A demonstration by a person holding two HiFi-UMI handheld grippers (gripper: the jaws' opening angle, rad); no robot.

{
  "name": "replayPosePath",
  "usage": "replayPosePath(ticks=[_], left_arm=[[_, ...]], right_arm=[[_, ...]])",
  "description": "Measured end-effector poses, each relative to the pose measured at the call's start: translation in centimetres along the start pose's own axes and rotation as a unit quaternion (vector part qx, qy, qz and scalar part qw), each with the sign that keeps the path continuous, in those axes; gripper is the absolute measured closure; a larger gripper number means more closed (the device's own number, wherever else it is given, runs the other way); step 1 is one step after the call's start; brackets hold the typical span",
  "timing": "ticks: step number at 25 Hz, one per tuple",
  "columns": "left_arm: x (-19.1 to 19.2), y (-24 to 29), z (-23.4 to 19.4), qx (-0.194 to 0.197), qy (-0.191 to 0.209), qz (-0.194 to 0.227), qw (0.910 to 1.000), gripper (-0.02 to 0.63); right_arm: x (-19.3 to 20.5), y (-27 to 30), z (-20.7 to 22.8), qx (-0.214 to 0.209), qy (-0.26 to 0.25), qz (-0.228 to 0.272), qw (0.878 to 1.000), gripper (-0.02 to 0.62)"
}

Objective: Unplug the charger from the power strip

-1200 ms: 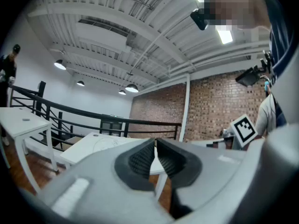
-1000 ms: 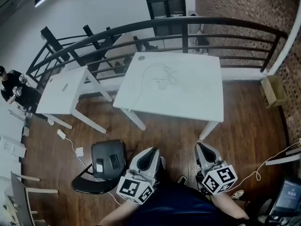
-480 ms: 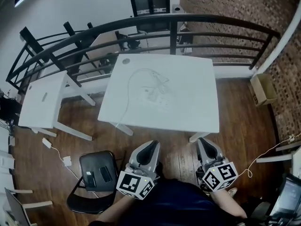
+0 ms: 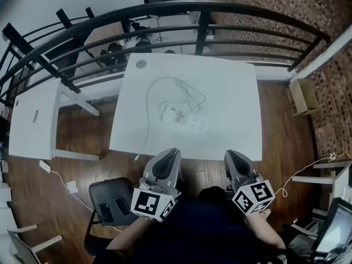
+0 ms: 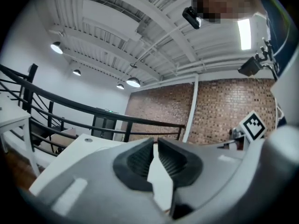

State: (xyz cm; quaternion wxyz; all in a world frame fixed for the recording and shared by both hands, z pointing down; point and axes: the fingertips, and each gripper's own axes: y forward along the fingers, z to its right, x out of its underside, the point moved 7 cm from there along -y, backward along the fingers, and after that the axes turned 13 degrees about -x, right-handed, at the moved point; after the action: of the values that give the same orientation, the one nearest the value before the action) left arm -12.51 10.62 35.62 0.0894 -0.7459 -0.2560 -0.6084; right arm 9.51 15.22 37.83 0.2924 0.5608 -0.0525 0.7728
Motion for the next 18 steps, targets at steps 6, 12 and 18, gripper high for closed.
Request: replayPosePath(ticks=[6,12,18], left_arm=[[0.1,3.8,-1.9,-0.020,0.003,-0.024,0.9995,0.563],[0.4,7.2,-2.0,-0.058,0.021,-0.029,0.9977,0.555],[5.9,11.9,-1.9,-0.085,0.059,-0.114,0.9881,0.411]], right_arm=[[-0.7,2.7,2.5,-0.003,0.005,-0.018,1.000,0.583],[-2.1,6.4,6.1,-0.053,0.008,-0.026,0.998,0.583],[-2.2,10.2,9.2,-0.117,-0.011,-0.054,0.992,0.583]])
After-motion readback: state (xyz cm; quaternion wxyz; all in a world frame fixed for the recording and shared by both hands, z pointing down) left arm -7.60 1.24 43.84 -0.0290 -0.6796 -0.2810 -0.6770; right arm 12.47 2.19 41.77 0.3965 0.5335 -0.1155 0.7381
